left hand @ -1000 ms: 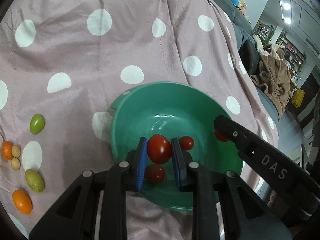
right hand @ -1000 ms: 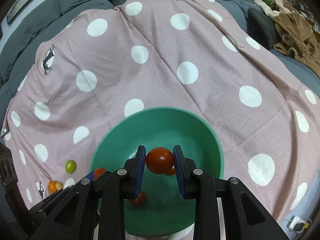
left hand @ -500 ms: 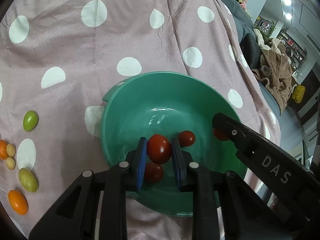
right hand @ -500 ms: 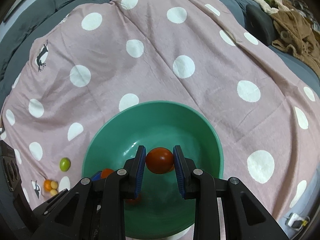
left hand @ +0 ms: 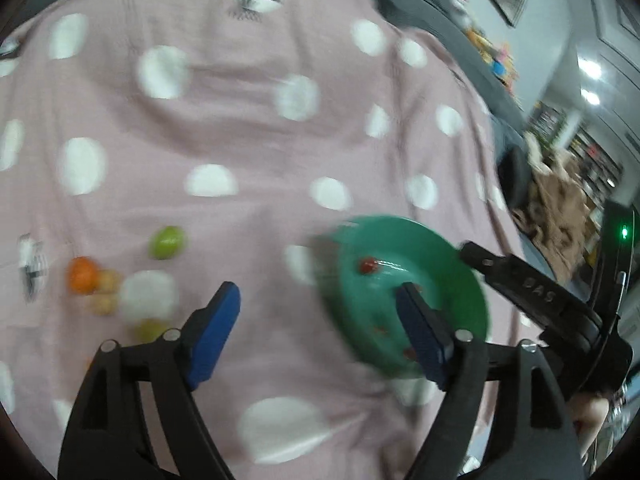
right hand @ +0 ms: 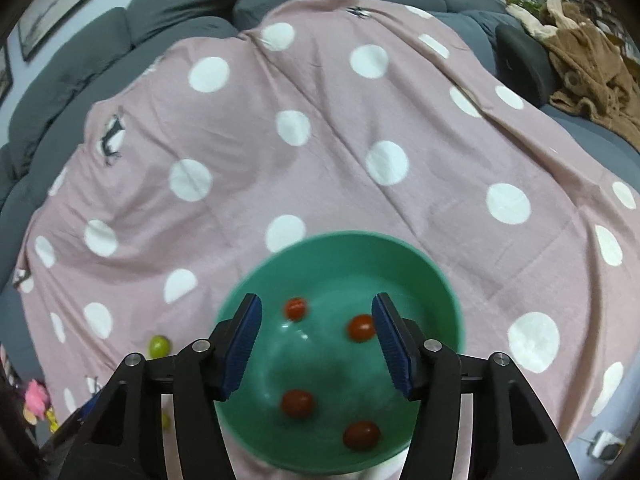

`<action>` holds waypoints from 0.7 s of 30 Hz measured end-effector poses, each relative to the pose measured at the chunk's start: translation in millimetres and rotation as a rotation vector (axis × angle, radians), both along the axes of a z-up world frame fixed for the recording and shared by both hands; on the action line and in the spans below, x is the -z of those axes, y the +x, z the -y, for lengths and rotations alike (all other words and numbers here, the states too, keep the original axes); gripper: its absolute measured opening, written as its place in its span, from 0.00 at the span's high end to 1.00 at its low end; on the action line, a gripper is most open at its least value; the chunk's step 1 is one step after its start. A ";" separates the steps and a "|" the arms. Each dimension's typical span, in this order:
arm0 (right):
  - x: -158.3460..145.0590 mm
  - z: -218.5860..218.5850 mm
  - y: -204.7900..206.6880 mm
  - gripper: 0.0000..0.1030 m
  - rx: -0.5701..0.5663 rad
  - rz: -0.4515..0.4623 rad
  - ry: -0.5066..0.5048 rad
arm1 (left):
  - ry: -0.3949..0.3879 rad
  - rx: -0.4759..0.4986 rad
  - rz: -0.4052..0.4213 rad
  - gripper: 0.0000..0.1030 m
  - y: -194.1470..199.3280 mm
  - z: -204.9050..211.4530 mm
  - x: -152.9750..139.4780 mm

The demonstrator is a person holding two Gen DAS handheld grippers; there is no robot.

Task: Organize fruits
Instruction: 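Grasp the yellow-green lemon with the right tool while the left tool grasps the green lime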

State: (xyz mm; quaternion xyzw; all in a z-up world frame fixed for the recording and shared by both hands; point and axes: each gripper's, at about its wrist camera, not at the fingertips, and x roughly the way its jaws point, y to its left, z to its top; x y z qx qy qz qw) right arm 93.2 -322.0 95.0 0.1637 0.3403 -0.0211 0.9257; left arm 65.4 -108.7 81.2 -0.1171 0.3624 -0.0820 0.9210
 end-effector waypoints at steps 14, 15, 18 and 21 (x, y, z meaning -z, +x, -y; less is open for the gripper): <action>12.1 -110.4 1.4 0.43 -0.301 -0.026 -0.091 | 0.008 -0.347 -0.052 0.11 -48.8 -150.6 26.0; 16.7 -118.0 1.6 0.43 -0.323 -0.039 -0.095 | -0.010 -0.353 -0.059 0.11 -48.9 -155.5 28.7; 33.0 -146.4 5.4 0.43 -0.399 -0.082 -0.100 | -0.054 -0.367 -0.108 0.12 -46.5 -165.4 37.6; 48.1 -168.2 6.8 0.43 -0.469 -0.129 -0.081 | -0.047 -0.363 -0.125 0.12 -48.4 -164.7 39.2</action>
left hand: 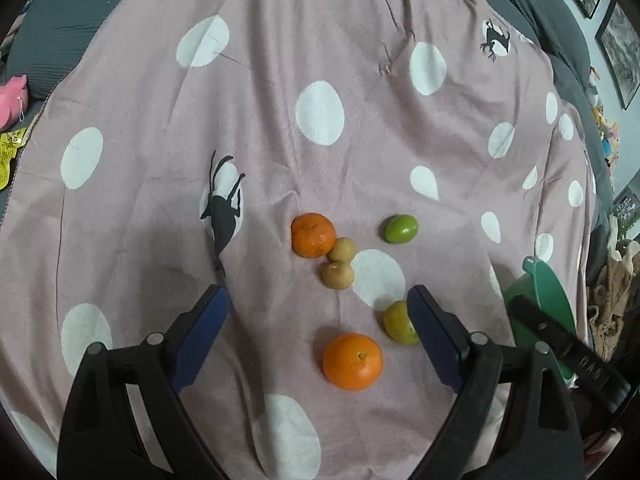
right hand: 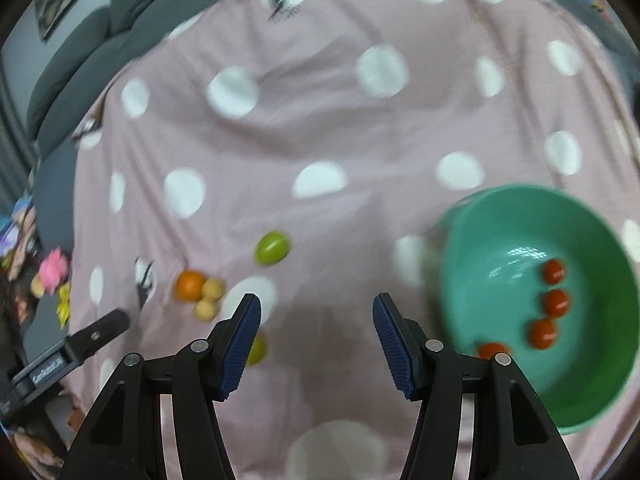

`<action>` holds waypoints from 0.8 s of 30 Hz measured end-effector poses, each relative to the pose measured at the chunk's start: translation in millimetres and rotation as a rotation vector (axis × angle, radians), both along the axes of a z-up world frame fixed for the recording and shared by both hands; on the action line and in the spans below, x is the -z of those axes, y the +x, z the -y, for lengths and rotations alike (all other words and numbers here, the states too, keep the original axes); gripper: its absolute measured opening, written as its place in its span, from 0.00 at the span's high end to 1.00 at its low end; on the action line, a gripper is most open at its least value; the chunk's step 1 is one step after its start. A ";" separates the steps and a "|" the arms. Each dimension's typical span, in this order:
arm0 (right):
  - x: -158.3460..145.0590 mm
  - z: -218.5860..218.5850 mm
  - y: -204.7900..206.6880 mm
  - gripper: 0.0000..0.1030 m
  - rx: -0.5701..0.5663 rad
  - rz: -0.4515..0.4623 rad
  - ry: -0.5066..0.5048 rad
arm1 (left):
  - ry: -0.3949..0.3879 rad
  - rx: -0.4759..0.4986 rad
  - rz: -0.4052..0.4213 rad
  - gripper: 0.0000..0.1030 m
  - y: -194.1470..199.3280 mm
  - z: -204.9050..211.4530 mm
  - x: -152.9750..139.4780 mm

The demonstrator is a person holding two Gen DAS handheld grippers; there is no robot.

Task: Organize fruits
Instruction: 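Grasp the yellow-green lemon with the right tool while the left tool grasps the green lime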

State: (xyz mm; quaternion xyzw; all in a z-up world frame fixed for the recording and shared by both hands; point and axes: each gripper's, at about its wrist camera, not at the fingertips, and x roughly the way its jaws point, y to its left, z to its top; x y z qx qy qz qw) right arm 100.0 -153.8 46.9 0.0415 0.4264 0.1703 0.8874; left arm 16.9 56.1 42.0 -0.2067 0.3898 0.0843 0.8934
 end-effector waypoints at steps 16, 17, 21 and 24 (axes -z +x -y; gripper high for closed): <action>60.5 -60.5 15.6 0.56 -0.162 -0.171 -0.059 | -0.059 0.029 -0.019 0.32 9.8 3.4 4.6; 62.0 -61.4 16.1 0.57 -0.170 -0.171 -0.060 | -0.058 0.029 -0.018 0.33 9.9 3.6 4.6; 67.5 -65.5 14.1 0.61 -0.189 -0.186 -0.054 | -0.057 0.032 -0.021 0.33 11.4 4.0 4.8; 74.9 -70.6 12.3 0.64 -0.188 -0.170 -0.098 | -0.059 0.031 -0.024 0.33 12.8 4.5 5.0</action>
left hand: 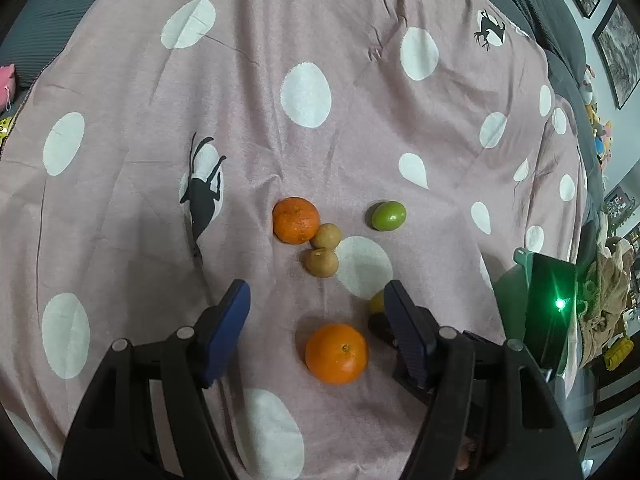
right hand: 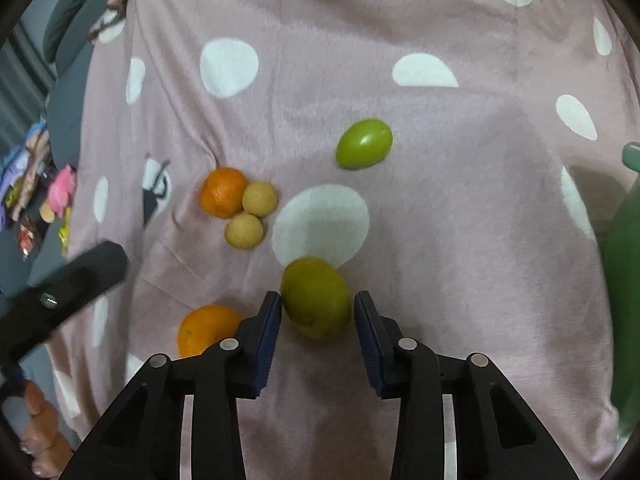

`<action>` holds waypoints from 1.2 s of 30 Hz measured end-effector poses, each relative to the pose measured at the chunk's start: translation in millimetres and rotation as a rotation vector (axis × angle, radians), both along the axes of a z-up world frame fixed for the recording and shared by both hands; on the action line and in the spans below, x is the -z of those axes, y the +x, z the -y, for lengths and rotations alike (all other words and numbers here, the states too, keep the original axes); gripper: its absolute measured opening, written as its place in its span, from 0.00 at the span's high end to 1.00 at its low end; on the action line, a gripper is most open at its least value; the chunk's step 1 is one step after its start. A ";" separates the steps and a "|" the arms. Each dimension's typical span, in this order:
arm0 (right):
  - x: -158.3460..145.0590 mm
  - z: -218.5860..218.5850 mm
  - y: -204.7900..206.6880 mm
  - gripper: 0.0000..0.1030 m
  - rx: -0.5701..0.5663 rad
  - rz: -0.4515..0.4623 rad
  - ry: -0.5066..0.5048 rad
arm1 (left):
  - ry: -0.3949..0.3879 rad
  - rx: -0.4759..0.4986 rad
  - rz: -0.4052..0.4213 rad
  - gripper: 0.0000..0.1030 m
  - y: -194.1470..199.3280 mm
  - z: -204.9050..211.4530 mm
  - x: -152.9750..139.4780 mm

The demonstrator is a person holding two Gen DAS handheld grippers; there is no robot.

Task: Organize fruits
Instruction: 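Grasp the yellow-green lemon with the right tool while the left tool grasps the green lime, then lift both held fruits off the sheet toward the green bowl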

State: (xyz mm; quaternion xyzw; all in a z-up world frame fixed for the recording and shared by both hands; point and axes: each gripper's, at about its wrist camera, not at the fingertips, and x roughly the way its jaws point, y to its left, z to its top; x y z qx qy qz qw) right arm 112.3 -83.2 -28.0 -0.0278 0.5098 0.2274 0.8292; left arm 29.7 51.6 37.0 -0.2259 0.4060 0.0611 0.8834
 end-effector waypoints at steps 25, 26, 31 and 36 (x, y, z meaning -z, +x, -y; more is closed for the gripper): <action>-36.5 98.8 14.5 0.65 0.302 0.025 0.153 | 0.057 0.238 -0.149 0.53 168.3 57.1 37.5; -36.8 100.2 14.0 0.65 0.301 0.022 0.163 | 0.047 0.244 -0.162 0.53 174.3 58.0 44.8; -40.7 96.4 12.6 0.65 0.295 0.039 0.148 | 0.077 0.231 -0.168 0.61 185.7 57.6 63.5; -44.0 97.5 11.3 0.65 0.291 0.046 0.157 | 0.104 0.197 -0.152 0.63 178.4 56.5 63.1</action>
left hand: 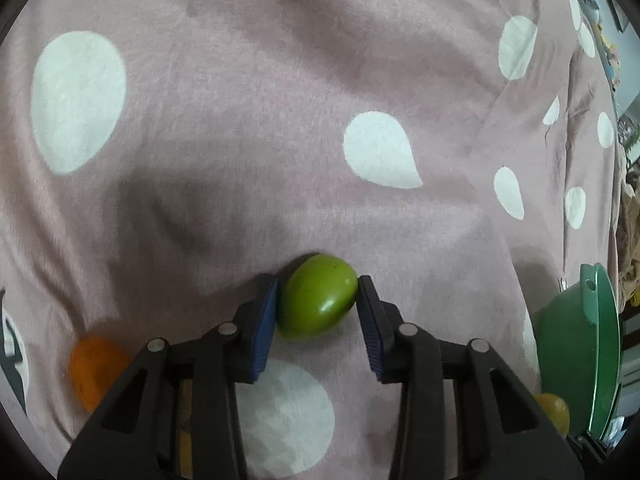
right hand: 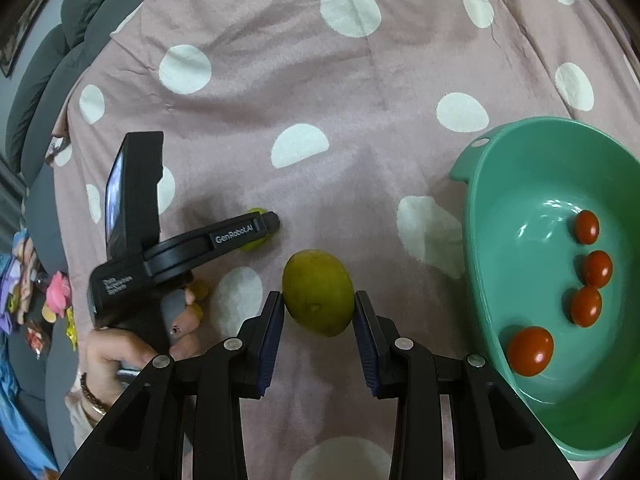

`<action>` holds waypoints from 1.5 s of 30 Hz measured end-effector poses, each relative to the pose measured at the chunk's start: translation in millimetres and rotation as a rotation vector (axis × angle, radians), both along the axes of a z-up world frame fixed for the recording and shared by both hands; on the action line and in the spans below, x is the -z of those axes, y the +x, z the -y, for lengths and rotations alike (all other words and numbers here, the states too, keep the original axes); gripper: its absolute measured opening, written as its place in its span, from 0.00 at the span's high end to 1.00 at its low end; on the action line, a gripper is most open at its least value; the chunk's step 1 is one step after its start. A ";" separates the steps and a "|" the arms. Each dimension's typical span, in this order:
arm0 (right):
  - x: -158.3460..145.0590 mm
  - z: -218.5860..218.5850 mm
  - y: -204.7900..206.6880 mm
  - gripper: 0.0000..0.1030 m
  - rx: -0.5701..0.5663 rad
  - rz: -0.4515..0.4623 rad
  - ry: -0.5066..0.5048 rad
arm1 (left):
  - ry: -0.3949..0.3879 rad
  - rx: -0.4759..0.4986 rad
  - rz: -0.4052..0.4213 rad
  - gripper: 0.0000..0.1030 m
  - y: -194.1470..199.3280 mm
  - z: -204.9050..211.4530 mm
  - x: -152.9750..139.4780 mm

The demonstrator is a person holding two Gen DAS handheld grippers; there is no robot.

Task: Organize fruits
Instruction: 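Lift both held fruits off the sheet toward the green bowl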

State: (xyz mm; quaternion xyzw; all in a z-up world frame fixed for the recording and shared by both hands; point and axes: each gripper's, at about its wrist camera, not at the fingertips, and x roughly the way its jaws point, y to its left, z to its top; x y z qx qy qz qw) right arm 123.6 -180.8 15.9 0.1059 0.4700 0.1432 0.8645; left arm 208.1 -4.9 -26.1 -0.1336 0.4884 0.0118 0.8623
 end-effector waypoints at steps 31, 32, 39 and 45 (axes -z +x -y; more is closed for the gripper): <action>-0.4 -16.5 -9.6 0.65 -0.026 -0.004 -0.076 | -0.085 -0.201 0.173 0.63 -193.8 -31.6 -57.9; -0.9 -18.2 -10.1 0.65 -0.028 -0.002 -0.083 | -0.079 -0.200 0.171 0.63 -193.2 -30.9 -57.4; -4.5 -31.8 -12.0 0.65 -0.086 0.003 -0.125 | -0.006 -0.161 0.146 0.62 -188.0 -17.9 -50.7; -7.2 -43.4 -16.0 0.65 -0.121 0.016 -0.148 | 0.006 -0.143 0.140 0.62 -187.3 -15.0 -48.2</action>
